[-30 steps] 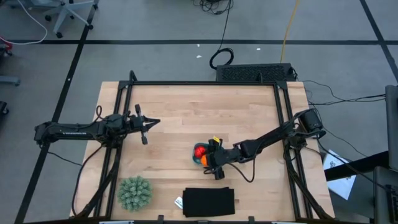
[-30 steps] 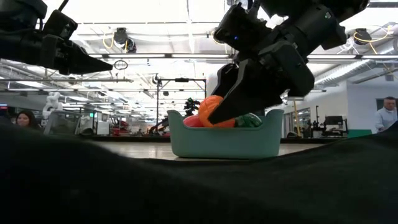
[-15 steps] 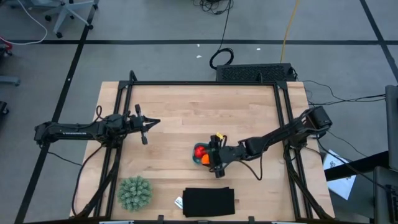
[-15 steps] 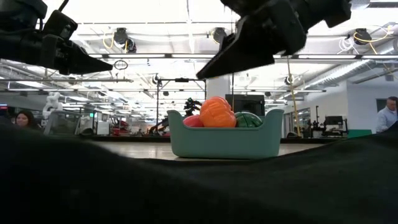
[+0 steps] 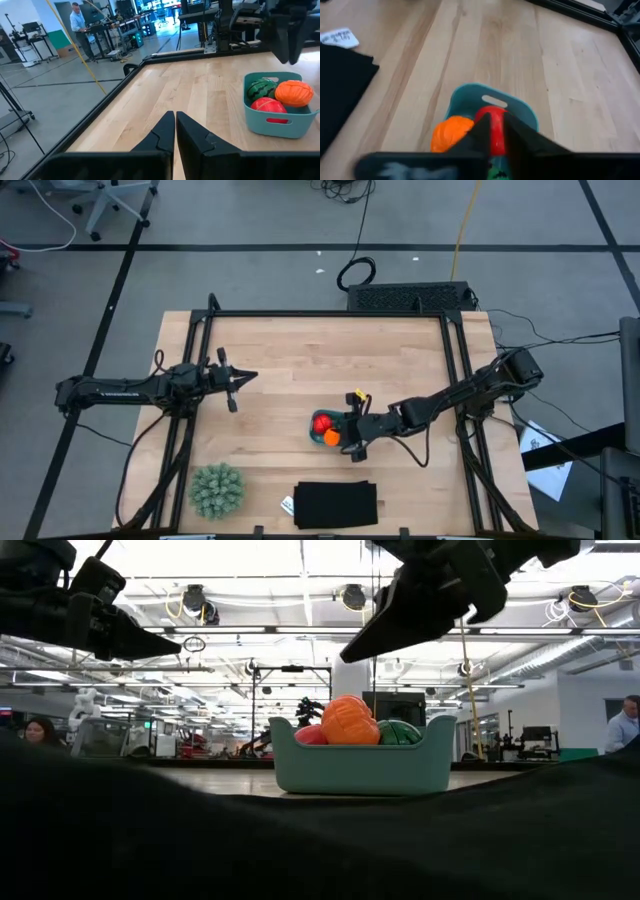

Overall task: Pick and placing Produce into tupperware
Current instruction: Adjust the blue bin on the table

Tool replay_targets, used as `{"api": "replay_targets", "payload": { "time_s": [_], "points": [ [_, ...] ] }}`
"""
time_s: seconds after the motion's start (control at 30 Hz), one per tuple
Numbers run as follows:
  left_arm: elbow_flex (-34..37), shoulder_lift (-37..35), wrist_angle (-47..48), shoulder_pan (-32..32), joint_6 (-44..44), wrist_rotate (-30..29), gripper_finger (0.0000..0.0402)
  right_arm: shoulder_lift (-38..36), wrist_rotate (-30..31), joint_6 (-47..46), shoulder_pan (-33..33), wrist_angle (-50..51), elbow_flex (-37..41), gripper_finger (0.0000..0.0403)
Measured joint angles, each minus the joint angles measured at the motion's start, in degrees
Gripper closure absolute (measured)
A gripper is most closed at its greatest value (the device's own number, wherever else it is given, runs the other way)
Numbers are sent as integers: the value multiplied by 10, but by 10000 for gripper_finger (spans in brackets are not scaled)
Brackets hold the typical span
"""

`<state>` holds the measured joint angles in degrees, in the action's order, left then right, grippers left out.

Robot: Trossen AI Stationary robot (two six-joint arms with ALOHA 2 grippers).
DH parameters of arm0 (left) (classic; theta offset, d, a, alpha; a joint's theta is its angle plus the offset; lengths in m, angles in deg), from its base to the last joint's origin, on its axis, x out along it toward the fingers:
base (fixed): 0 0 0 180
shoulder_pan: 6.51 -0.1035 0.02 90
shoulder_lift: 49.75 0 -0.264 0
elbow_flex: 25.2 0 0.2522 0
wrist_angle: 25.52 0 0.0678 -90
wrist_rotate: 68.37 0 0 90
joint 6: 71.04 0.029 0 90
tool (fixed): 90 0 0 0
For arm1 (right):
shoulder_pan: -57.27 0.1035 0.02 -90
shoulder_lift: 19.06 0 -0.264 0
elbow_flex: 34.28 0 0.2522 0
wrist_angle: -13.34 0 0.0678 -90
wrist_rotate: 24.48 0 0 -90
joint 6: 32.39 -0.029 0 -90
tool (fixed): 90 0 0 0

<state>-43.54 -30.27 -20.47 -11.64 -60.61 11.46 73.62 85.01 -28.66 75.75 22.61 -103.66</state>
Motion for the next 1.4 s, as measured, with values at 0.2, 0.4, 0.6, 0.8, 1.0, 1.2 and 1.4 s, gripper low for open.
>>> {"api": "replay_targets", "payload": {
  "time_s": [0.2, 0.4, 0.6, 0.8, 1.0, 1.2, 1.4],
  "points": [
    [0, 0, 0, 0, 2, -3, 380, 0, 0, 5, 0, -9, 7, 387],
    [0, 5, -1, 0, -18, -3, 380, 0, 0, 2, 0, -8, 7, 401],
    [0, 51, -17, 0, -10, 35, 381, 0, 0, -15, 0, -3, 8, 402],
    [0, 100, -77, 0, 2, 21, 381, -36, 30, -23, 0, -29, 37, 402],
    [0, 113, -102, 0, 15, 12, 381, -154, 3, -23, -9, -225, 184, 403],
    [0, 113, -113, 0, 14, 12, 380, -273, 9, -63, -51, -369, 348, 403],
    [-8, 121, -106, -1, -3, 16, 380, -333, 32, -83, -74, -486, 456, 403]
  ]
}}
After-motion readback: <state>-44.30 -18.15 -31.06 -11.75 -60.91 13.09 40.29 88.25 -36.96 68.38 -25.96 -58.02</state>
